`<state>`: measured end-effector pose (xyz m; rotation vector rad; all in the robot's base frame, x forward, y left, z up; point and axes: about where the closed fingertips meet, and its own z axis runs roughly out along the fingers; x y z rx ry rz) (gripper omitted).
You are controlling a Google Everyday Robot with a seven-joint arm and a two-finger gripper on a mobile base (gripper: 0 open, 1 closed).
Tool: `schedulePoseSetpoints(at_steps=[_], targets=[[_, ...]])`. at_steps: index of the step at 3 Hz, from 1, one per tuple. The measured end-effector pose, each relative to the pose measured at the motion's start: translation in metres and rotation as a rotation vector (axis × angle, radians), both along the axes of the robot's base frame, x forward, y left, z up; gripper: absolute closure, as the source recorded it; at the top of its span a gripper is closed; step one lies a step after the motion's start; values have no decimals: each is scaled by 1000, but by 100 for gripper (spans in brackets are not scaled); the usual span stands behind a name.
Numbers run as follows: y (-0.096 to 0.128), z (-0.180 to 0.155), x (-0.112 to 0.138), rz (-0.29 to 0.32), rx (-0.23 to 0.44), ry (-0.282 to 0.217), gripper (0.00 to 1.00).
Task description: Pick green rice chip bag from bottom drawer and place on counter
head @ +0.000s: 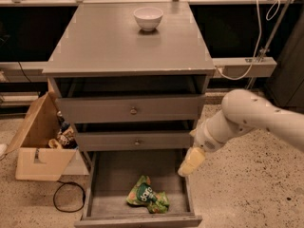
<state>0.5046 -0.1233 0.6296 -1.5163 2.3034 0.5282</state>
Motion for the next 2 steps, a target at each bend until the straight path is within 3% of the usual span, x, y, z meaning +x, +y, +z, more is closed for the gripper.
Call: schedulePoseSetpoints(at_steps=[1,2], targets=[[26,-76,9,-16,96,36,0],[25,-80,8,-19,95,36,0]])
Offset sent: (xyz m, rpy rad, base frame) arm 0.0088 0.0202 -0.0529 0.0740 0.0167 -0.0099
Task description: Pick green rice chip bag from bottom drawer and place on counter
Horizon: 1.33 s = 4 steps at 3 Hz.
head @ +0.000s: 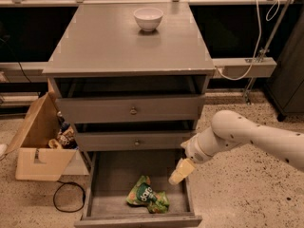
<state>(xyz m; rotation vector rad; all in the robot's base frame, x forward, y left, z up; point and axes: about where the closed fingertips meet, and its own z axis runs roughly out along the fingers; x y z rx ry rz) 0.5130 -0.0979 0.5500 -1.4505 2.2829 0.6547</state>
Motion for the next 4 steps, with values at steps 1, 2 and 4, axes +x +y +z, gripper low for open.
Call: schedulePoseSetpoints(at_steps=[1,2,4], targets=[[-2,-13,0,-11,1,4,0],[7,-85,9,1,-18,-39,0],[29,-220,36,-38,-36,-90,0]])
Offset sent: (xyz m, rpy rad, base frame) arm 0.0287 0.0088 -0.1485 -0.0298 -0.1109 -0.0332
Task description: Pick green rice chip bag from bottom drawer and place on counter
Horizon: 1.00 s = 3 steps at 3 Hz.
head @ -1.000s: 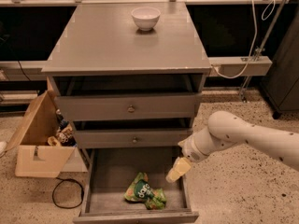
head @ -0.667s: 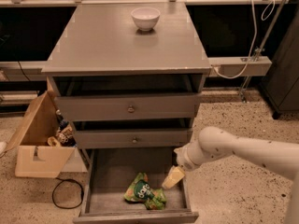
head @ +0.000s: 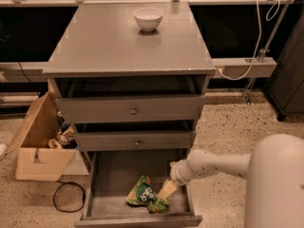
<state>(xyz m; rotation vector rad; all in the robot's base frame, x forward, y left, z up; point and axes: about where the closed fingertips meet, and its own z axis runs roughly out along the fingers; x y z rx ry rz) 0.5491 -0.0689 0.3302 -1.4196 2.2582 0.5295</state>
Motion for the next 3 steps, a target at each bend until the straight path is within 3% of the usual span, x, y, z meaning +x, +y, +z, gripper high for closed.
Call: schedulePoseSetpoints(at_steps=[3], targets=[[17,-112,17,-87,-72,38,0]])
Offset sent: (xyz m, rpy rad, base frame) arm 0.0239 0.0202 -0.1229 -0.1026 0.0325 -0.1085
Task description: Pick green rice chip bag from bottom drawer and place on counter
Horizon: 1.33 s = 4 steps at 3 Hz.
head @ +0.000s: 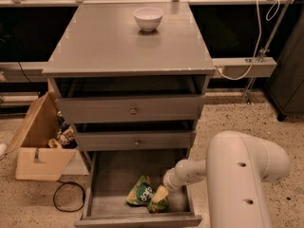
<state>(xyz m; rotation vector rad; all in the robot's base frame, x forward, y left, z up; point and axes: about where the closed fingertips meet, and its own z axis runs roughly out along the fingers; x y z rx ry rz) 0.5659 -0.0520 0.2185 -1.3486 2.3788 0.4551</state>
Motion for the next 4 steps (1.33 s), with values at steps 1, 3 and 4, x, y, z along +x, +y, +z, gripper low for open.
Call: schedulePoseSetpoints(at_steps=[1,3,4], targets=[[5,-35,-1,-9,-9,29,0],[41,-72,-2,22,-1,88,2],[58,-79,-1,39,5,100,24]])
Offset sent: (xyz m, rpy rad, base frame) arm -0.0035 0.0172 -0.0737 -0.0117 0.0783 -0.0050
